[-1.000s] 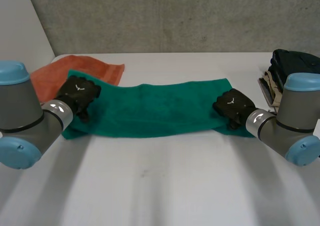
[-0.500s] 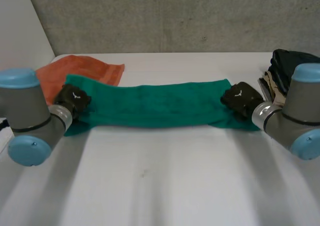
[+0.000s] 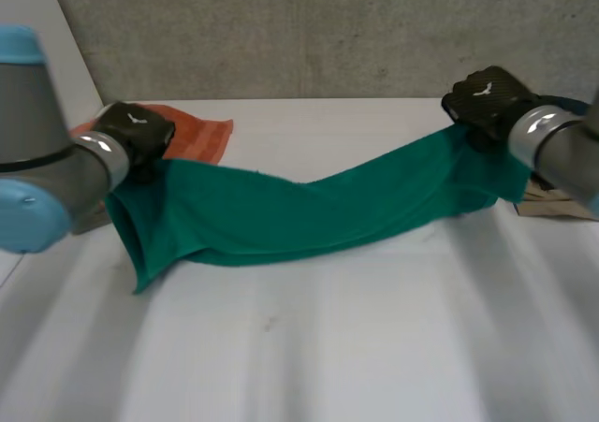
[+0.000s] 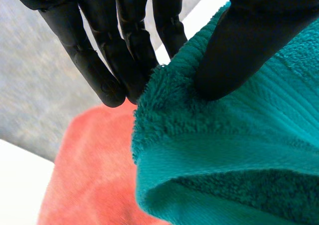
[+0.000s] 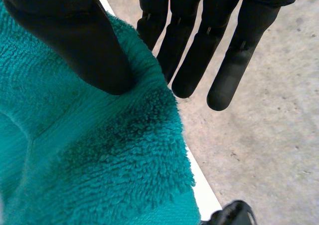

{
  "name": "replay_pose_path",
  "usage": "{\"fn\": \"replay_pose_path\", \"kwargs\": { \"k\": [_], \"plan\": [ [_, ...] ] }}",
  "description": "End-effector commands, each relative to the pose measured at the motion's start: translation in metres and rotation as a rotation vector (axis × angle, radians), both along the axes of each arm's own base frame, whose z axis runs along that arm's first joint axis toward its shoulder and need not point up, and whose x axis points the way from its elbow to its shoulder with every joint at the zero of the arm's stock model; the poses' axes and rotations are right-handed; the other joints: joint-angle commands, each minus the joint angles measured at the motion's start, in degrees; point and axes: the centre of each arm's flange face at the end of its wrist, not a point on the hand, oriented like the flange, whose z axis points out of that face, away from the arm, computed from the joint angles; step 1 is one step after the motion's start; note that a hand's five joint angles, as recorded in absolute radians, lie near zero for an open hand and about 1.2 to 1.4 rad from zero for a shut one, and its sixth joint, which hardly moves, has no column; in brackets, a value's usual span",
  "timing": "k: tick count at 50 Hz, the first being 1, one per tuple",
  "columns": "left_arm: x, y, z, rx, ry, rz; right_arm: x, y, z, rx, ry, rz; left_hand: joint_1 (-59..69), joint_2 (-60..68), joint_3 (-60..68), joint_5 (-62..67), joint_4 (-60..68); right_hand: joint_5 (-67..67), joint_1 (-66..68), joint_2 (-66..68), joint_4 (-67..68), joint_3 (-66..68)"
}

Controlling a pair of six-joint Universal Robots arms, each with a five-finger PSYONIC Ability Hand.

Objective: Fold the laundry.

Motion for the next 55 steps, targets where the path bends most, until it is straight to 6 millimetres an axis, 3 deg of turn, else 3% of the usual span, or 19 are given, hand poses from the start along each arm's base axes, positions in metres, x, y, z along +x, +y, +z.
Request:
{"fn": "replay_pose_path", "kwargs": {
  "k": [1, 2, 4, 5, 6, 7, 11, 15, 19, 23, 26, 29, 33, 41, 55],
  "plan": [
    [-0.016, -0.029, -0.053, 0.044, -0.070, 0.097, 0.024, -0.027, -0.055, -0.036, 0.005, -0.050, 13.9, 11.4, 11.8, 13.3, 11.3, 12.9, 15.2, 12.8, 11.4, 12.2],
    [-0.022, -0.030, -0.059, 0.042, -0.074, 0.095, 0.027, -0.032, -0.065, -0.055, 0.006, -0.074, 13.0, 10.6, 11.0, 12.5, 10.5, 11.5, 13.8, 11.4, 10.0, 10.9],
    [-0.029, -0.029, -0.064, 0.043, -0.073, 0.084, 0.031, -0.034, -0.073, -0.075, 0.003, -0.091, -4.5, -7.0, -6.5, -5.0, -7.0, -14.4, -12.1, -14.5, -15.9, -15.1],
    [-0.032, -0.028, -0.065, 0.041, -0.069, 0.079, 0.033, -0.035, -0.075, -0.088, -0.001, -0.101, -18.3, -20.8, -20.3, -18.8, -20.8, -29.4, -27.1, -29.5, -30.9, -30.0],
    [-0.038, -0.027, -0.063, 0.021, -0.060, 0.072, 0.036, -0.037, -0.078, -0.113, -0.011, -0.126, -47.1, -49.5, -49.1, -47.6, -49.6, -50.7, -48.4, -50.8, -52.2, -51.3],
    [-0.040, -0.026, -0.061, 0.011, -0.054, 0.071, 0.037, -0.038, -0.078, -0.128, -0.018, -0.140, -56.1, -58.6, -58.2, -56.7, -58.7, -54.6, -52.3, -54.6, -56.0, -55.2],
    [-0.041, -0.026, -0.039, -0.069, -0.025, 0.109, 0.036, -0.040, -0.064, -0.183, -0.067, -0.201, -56.1, -58.6, -58.2, -56.7, -58.7, -57.1, -54.8, -57.2, -58.6, -57.8],
    [-0.036, -0.016, 0.002, -0.170, 0.018, 0.143, 0.028, -0.033, -0.041, -0.174, -0.116, -0.205, -56.1, -58.6, -58.2, -56.7, -58.7, -57.1, -54.8, -57.2, -58.6, -57.8],
    [-0.029, 0.004, 0.008, -0.152, -0.003, 0.116, 0.014, -0.022, -0.037, -0.094, -0.085, -0.162, -56.1, -58.6, -58.2, -56.7, -58.7, -57.1, -54.8, -57.2, -58.6, -57.8],
    [-0.025, 0.033, -0.001, -0.100, -0.087, 0.043, 0.000, -0.011, -0.044, 0.030, -0.011, -0.088, -56.1, -58.6, -58.2, -56.7, -58.7, -51.6, -49.3, -51.7, -53.1, -52.2],
    [-0.014, 0.054, -0.016, -0.053, -0.180, -0.006, -0.014, -0.003, -0.056, 0.146, 0.062, -0.035, -48.7, -51.2, -50.7, -49.2, -51.2, -43.4, -41.1, -43.4, -44.8, -44.0],
    [-0.005, 0.061, -0.029, -0.023, -0.223, -0.021, -0.024, -0.002, -0.068, 0.201, 0.117, -0.017, -44.0, -46.5, -46.0, -44.5, -46.5, -36.0, -33.7, -36.0, -37.4, -36.6],
    [0.003, 0.058, -0.043, -0.004, -0.223, -0.031, -0.031, -0.019, -0.085, 0.154, 0.143, -0.028, -42.1, -44.6, -44.2, -42.7, -44.7, -28.4, -26.1, -28.4, -29.8, -29.0],
    [0.009, 0.042, -0.063, 0.028, -0.218, -0.028, -0.029, -0.049, -0.111, 0.042, 0.121, -0.043, -42.0, -44.5, -44.0, -42.5, -44.5, -27.2, -24.9, -27.3, -28.7, -27.8],
    [0.004, 0.038, -0.066, 0.013, -0.207, -0.030, -0.018, -0.063, -0.130, 0.019, 0.111, -0.045, -43.5, -46.0, -45.5, -44.0, -46.0, -24.7, -22.4, -24.7, -26.1, -25.3]
  ]
}}
